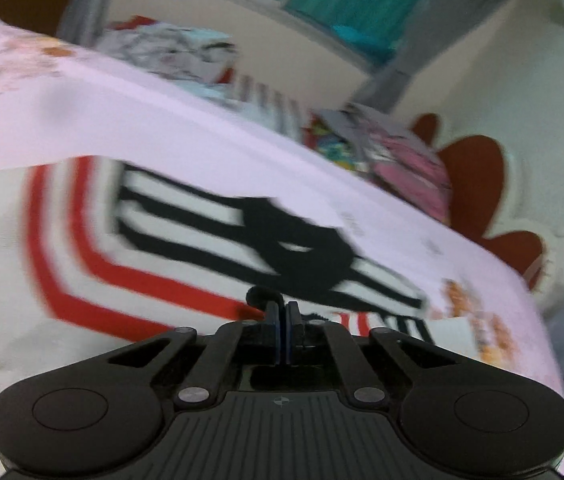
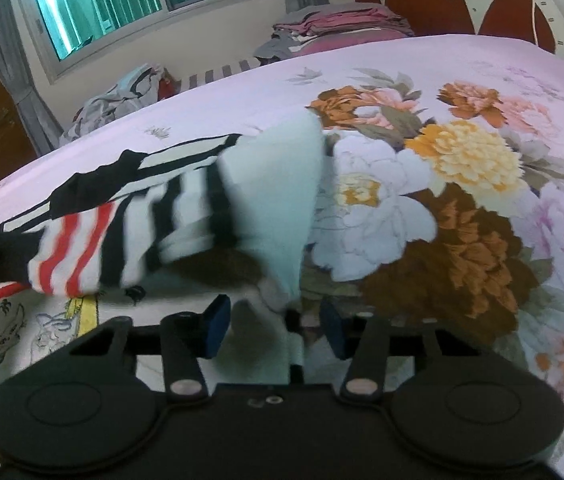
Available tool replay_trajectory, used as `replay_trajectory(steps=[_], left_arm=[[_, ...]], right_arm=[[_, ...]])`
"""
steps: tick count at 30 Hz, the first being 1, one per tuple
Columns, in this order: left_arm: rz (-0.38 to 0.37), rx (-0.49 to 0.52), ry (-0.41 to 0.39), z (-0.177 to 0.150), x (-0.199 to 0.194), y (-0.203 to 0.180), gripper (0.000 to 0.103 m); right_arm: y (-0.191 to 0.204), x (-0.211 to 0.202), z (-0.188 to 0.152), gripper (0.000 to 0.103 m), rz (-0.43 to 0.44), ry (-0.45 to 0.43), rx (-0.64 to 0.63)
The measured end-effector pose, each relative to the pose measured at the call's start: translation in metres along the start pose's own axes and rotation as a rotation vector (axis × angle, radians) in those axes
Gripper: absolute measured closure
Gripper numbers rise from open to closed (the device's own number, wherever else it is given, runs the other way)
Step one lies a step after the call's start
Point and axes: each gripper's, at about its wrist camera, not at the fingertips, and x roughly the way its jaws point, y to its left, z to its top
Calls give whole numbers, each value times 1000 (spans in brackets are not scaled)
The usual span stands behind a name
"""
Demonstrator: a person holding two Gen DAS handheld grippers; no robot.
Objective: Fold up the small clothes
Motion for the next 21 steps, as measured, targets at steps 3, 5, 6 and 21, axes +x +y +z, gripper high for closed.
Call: replay_trajectory(steps=[3,5,6,21], left_arm=[[49,-15,14,-3,7,20,102],[63,-3,13,-7,9,23,102],[66,11,14,-8,10,23,102],[131,-12,-5,-11,-5,27,80]], right_arm=[[6,4,0,68,-20,2,-17],[5,3,-1,76,-29,-2,-16],[4,3,-1,83,-36,-2,-16],[-16,-27,9,61,22,-29,27]])
